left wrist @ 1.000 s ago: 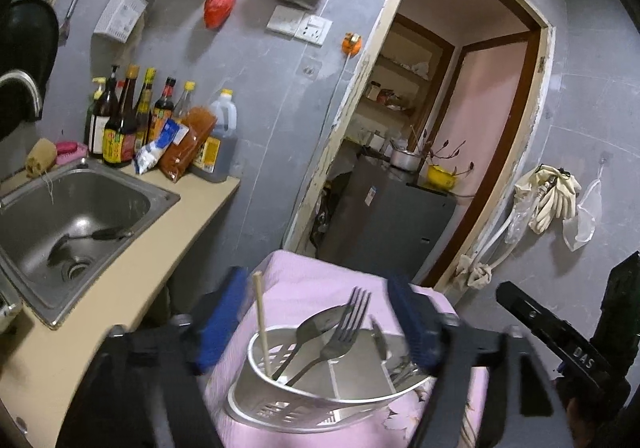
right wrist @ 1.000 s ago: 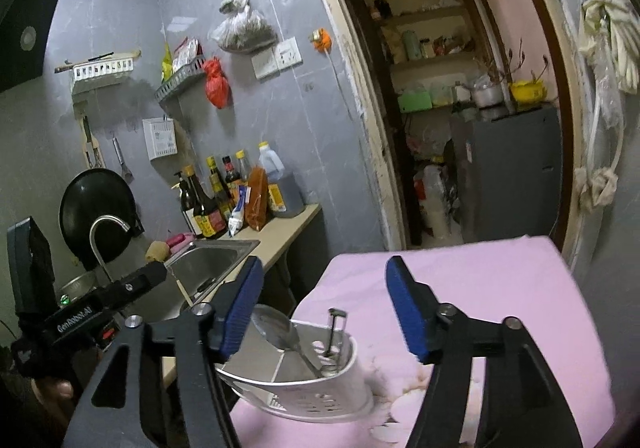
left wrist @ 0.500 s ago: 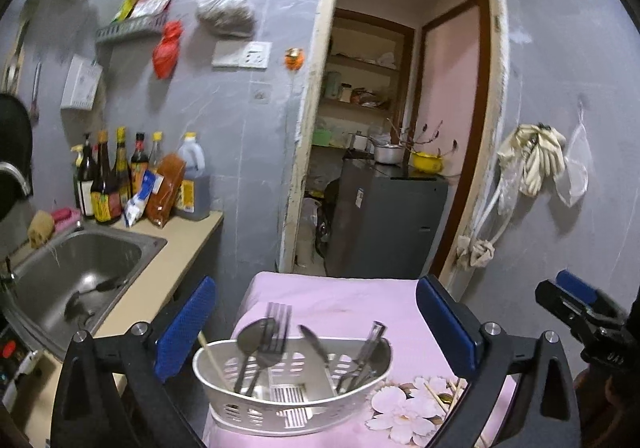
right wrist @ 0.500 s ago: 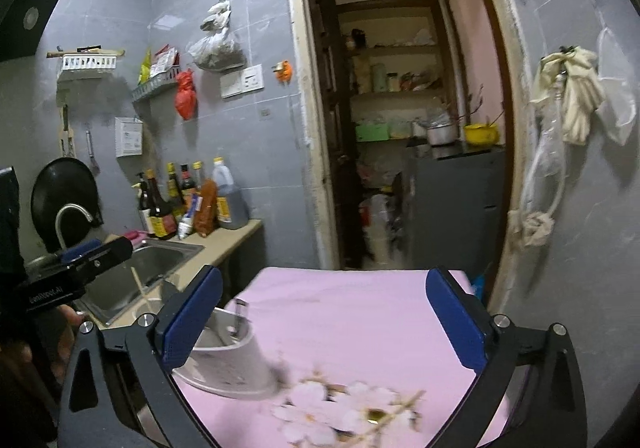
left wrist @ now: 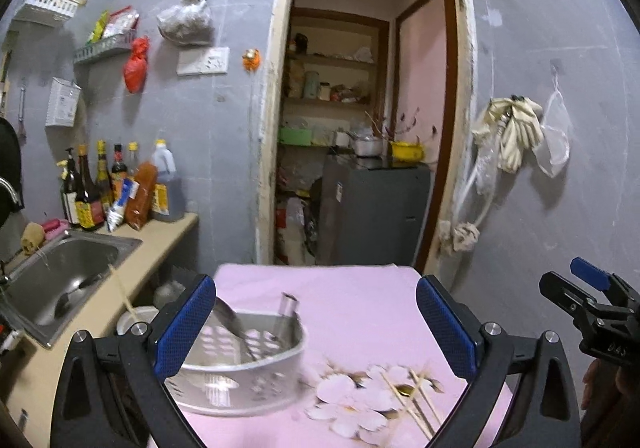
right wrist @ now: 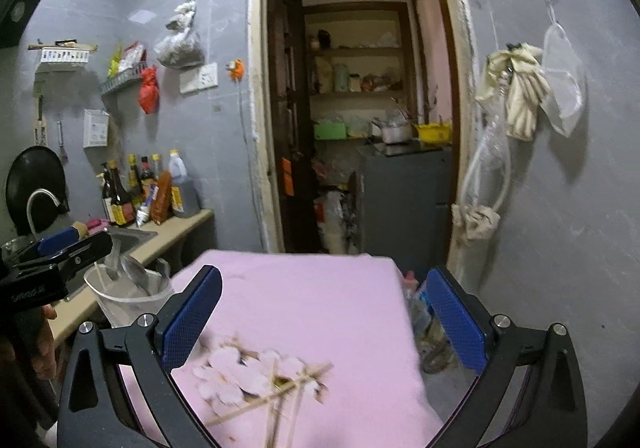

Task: Organize utensils
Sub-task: 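Move both tools back over the remaining chopsticks on the cloth, then grasp a chopstick with the left tool while the right tool grasps another chopstick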

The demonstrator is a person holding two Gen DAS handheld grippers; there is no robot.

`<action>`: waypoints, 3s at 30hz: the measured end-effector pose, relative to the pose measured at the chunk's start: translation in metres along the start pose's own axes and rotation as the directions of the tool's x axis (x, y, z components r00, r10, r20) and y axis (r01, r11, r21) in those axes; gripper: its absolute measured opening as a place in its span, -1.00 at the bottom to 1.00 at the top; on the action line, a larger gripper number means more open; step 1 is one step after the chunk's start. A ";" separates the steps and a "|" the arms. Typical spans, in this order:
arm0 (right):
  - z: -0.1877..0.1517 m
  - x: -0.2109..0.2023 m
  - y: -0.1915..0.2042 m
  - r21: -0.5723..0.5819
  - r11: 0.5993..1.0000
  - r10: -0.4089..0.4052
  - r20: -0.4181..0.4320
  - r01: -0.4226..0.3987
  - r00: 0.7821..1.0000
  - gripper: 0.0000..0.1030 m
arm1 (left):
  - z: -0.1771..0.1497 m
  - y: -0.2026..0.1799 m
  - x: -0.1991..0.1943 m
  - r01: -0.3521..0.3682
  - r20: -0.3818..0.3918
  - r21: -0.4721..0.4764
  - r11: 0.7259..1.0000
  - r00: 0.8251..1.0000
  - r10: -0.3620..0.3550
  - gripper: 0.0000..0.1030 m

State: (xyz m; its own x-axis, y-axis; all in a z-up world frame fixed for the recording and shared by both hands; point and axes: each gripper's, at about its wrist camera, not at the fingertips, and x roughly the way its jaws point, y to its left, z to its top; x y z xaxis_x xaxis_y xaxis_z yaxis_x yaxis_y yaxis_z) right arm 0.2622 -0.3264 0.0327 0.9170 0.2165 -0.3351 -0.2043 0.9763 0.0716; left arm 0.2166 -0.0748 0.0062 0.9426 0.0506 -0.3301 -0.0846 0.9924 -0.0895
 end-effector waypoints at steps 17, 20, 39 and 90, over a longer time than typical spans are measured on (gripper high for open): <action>-0.085 0.041 -0.069 0.115 0.993 0.005 -0.226 0.022 0.974 0.95 | -0.086 -0.035 0.055 0.078 -0.299 -0.045 0.996 0.950 -0.088 0.96; -0.104 0.058 -0.072 0.128 0.992 0.017 -0.285 0.021 0.958 0.95 | -0.102 -0.032 0.063 0.079 -0.349 -0.066 0.995 0.932 -0.097 0.96; -0.155 0.125 -0.043 0.196 0.968 0.234 -0.464 -0.159 0.854 -0.13 | -0.141 -0.032 0.098 0.149 -0.506 -0.155 0.977 0.837 -0.208 -0.09; -0.157 0.196 -0.023 0.262 0.926 0.377 -0.631 -0.270 0.679 -0.78 | -0.127 -0.049 0.157 0.247 -0.616 -0.148 0.958 0.735 -0.285 -0.72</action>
State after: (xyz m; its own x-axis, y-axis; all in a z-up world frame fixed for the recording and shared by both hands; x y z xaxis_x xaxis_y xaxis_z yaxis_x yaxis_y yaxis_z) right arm 0.3925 -0.3068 -0.1820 0.3292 0.5128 -0.7929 -0.3475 0.8466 0.4032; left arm 0.3278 -0.1294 -0.1611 0.5176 -0.3144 -0.7958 0.1043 0.9463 -0.3060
